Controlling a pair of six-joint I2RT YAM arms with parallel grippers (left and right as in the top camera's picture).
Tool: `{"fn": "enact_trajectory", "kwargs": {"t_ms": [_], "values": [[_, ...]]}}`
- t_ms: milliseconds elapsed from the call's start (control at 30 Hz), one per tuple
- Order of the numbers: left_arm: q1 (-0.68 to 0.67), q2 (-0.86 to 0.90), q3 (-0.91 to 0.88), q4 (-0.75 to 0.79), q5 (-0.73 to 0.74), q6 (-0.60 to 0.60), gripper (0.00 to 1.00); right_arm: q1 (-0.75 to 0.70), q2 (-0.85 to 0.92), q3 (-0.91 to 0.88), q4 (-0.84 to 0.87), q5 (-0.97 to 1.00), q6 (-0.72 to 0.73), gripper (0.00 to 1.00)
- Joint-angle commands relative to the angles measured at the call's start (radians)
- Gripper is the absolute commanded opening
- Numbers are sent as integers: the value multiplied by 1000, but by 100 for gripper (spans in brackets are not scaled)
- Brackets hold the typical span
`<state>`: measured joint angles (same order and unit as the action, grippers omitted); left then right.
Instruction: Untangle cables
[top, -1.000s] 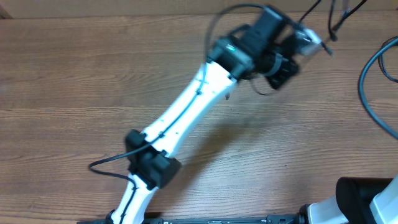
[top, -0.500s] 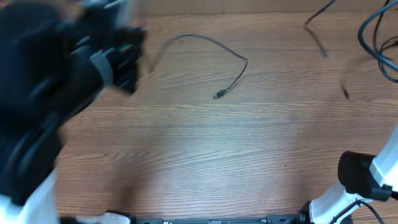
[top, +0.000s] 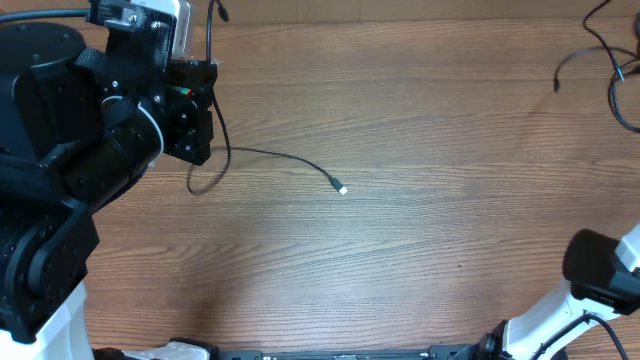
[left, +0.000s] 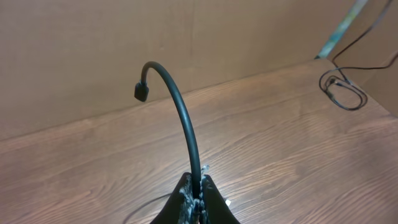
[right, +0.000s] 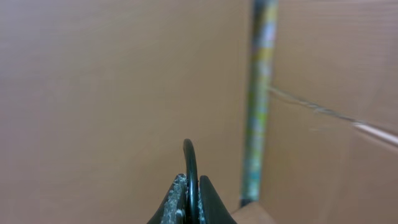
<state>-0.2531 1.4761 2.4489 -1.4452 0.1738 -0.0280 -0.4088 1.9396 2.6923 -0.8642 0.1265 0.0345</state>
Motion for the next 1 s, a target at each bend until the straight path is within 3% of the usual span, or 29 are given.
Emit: {"fn": "enact_trajectory", "kwargs": {"t_ms": [0,433,700,967], "values": [[5,-18,7,1,-51,-21,4,-68,-12,0,2,-34,11,4],[5,-12,7,2,-81,0,4,-254,-174,0,-27,-126,56,4],[5,14,7,0,-113,7,4,-261,-251,-5,-69,-28,44,4],[5,18,7,-10,-131,6,4,-275,-232,-280,29,42,40,4]]}}
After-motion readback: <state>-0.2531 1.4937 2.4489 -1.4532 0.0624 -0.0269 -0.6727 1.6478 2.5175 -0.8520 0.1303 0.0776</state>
